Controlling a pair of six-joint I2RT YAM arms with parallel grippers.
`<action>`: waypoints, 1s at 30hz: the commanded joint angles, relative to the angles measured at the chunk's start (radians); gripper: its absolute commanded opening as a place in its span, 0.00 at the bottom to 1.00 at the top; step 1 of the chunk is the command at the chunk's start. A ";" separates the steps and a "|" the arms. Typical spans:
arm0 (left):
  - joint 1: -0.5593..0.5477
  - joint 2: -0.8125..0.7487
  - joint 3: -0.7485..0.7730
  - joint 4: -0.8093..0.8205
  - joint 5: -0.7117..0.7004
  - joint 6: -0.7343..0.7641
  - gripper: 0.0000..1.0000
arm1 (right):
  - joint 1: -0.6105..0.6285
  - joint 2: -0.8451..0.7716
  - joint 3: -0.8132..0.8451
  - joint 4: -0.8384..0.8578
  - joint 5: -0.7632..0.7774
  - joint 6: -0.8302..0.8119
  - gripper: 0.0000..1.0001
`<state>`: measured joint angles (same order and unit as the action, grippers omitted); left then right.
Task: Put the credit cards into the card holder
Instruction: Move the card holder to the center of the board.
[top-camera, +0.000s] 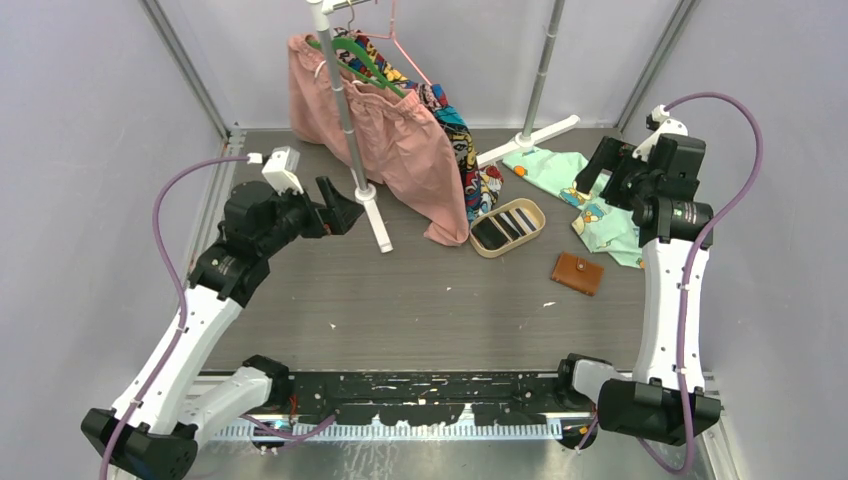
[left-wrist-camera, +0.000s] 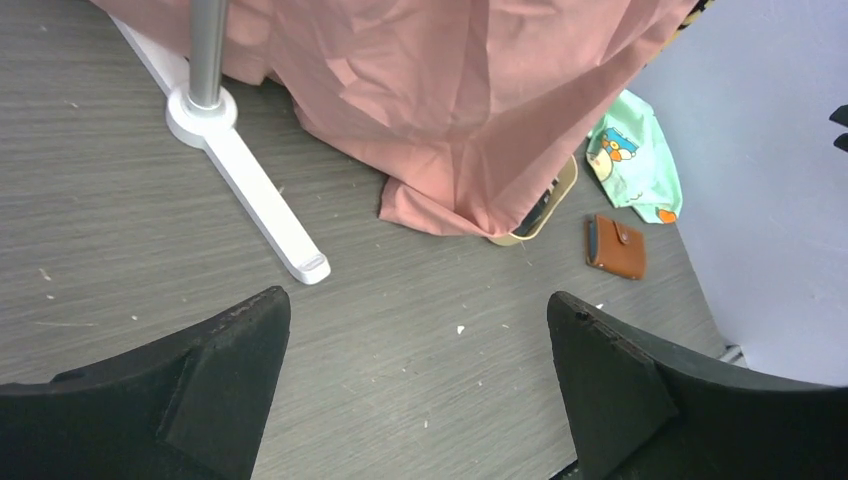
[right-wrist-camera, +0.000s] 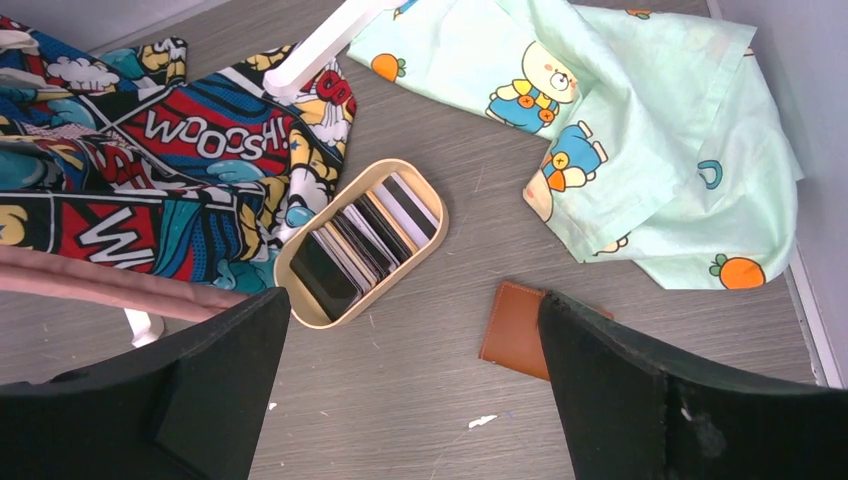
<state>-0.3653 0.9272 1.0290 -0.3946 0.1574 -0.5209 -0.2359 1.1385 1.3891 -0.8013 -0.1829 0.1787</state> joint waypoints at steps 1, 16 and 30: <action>0.004 -0.054 -0.058 0.123 0.068 -0.058 1.00 | -0.002 -0.051 0.003 0.017 -0.054 -0.023 1.00; 0.005 -0.058 -0.330 0.288 0.132 -0.284 0.99 | -0.002 -0.052 -0.244 -0.274 -0.351 -0.718 0.99; 0.005 -0.123 -0.529 0.475 0.207 -0.327 0.94 | -0.019 0.275 -0.285 -0.253 -0.220 -0.878 0.90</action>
<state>-0.3645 0.8192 0.5198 -0.0589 0.3126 -0.8257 -0.2501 1.3567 1.0950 -1.1118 -0.4446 -0.6258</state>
